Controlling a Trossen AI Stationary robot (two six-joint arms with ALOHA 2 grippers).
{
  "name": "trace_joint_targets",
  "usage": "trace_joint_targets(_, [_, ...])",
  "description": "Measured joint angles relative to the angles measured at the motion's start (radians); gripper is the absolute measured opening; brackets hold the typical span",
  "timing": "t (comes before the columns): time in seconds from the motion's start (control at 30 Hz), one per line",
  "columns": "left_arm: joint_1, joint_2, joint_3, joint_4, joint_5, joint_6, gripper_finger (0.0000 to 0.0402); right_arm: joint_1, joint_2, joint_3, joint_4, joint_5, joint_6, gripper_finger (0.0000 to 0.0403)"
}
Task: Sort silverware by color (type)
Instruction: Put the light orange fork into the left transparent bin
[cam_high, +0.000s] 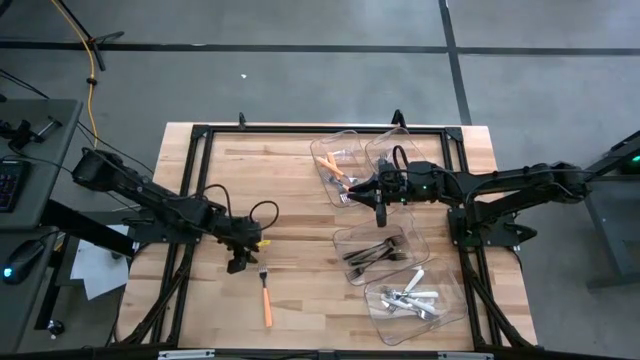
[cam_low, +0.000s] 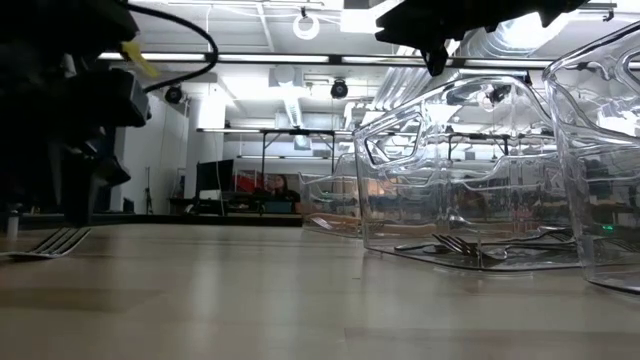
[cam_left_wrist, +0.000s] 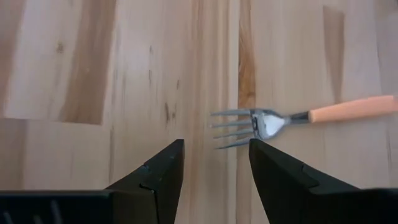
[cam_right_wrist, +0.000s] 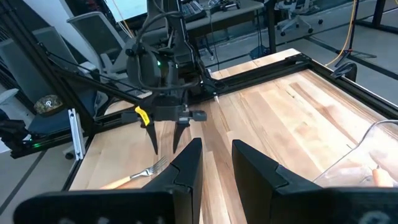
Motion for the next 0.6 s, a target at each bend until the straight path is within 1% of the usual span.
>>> trace_joint_targets(0.1, [0.000,0.018,-0.022,0.050,0.008,0.000,0.0172,0.000,0.000,0.000,0.000,0.003,0.000,0.0071])
trace_joint_targets(0.27, [0.000,0.070,-0.037,0.131,0.008,0.000,0.0172,0.000,0.000,0.000,-0.009,0.055,0.019,0.0071])
trace_joint_targets(0.47, [-0.001,0.145,-0.036,0.228,0.026,-0.002,0.0172,0.000,0.000,0.000,-0.014,0.058,0.019,0.0071])
trace_joint_targets(0.6, [0.000,0.184,-0.032,0.252,0.049,0.000,0.0172,0.000,0.000,0.000,-0.014,0.059,0.040,0.0071])
